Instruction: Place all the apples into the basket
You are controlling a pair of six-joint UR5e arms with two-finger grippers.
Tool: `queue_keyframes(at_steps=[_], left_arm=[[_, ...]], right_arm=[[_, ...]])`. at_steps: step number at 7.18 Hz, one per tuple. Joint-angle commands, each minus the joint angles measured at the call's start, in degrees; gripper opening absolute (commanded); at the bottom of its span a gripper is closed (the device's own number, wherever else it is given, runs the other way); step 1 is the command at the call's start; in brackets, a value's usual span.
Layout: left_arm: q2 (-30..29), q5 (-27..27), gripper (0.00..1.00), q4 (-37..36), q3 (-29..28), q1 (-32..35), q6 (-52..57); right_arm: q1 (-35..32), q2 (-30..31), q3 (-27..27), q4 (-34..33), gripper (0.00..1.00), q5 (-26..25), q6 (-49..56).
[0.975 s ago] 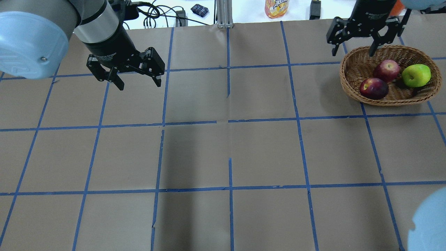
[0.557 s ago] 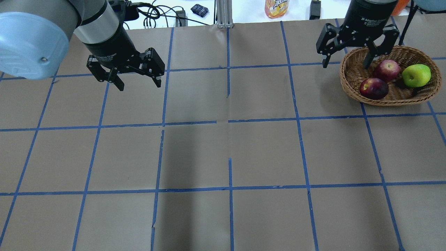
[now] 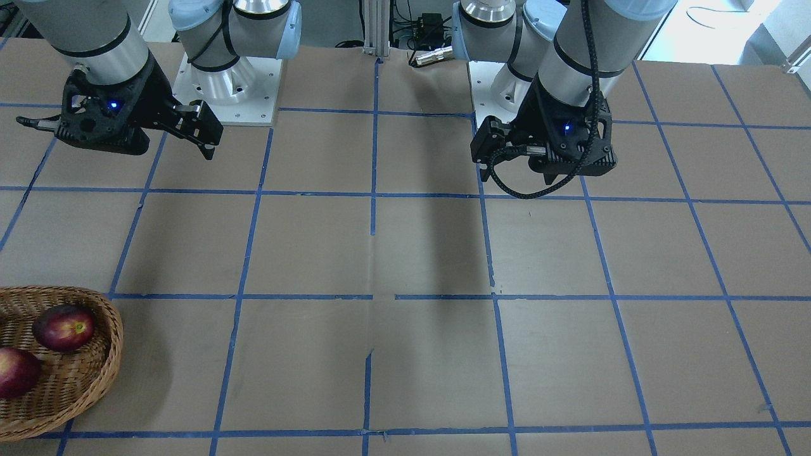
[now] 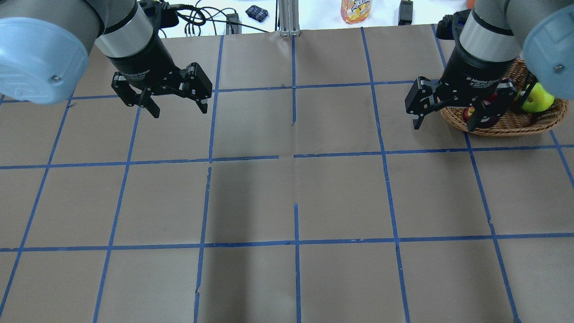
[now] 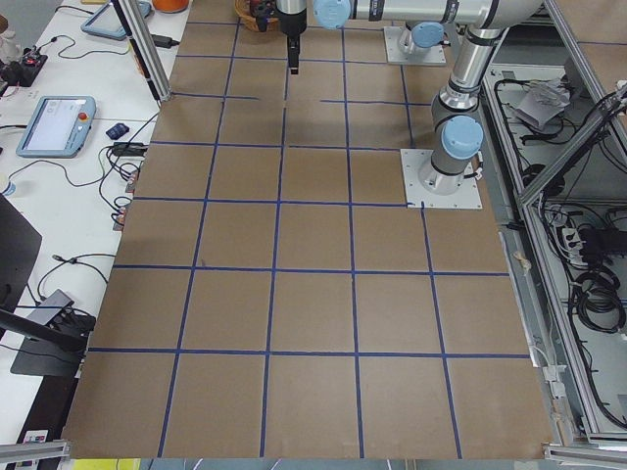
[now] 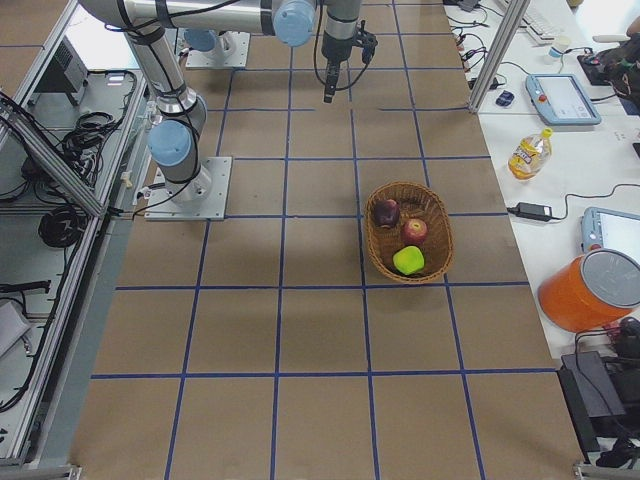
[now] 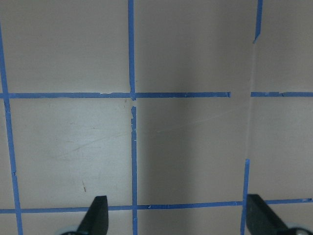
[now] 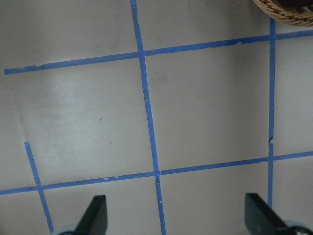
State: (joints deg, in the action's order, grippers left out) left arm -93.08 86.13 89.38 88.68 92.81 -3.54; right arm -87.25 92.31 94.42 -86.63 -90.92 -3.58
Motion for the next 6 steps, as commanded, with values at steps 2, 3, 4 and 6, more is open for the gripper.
queue_keyframes(at_steps=[2,3,4,6], left_arm=[[0.01,0.0,1.0,0.0,0.01,0.0,0.02],[0.01,-0.09,1.0,0.0,0.01,0.0,-0.06],[0.01,0.0,1.0,0.0,0.01,0.0,0.02],[-0.08,-0.09,1.0,0.0,0.01,0.0,-0.06]], right_arm=[[-2.66,0.42,0.15,-0.83,1.0,-0.04,-2.31],[-2.23,0.42,-0.29,-0.74,1.0,0.04,-2.31],[-2.14,0.42,-1.42,0.39,1.0,-0.13,-2.31],[-2.31,0.42,-1.7,1.73,1.0,0.04,-2.31]])
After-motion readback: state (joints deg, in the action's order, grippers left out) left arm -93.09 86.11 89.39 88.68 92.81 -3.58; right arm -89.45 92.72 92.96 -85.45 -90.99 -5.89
